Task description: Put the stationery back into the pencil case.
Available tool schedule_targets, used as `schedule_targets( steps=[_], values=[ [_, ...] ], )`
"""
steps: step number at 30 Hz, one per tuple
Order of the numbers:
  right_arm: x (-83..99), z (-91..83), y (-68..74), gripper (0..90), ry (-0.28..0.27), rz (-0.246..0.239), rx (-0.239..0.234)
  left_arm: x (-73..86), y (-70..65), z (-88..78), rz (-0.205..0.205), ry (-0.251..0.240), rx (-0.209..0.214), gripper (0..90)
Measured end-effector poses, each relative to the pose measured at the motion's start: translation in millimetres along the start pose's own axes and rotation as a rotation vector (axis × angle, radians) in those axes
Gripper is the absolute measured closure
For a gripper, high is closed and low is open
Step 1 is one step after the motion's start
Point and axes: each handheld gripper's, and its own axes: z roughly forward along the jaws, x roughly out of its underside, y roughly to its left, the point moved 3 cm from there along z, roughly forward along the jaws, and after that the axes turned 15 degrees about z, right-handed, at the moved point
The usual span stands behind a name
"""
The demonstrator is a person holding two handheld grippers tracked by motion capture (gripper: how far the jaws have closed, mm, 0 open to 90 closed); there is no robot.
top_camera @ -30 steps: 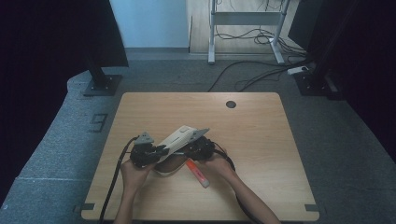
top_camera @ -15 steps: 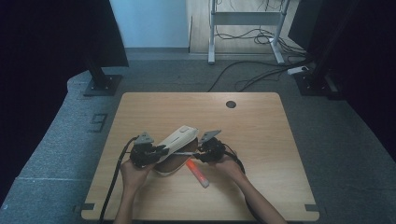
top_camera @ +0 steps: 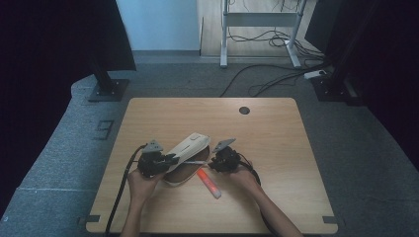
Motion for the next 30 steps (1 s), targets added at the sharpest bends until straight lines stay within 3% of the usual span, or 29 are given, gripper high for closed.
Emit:
schedule_targets(
  steps=[30],
  values=[
    [-31.9, 13.3, 1.1, 76.1, -0.037, -0.006, 0.033, 0.3, -0.1, 1.1, 0.0, 0.003, -0.001, 74.5]
  ],
)
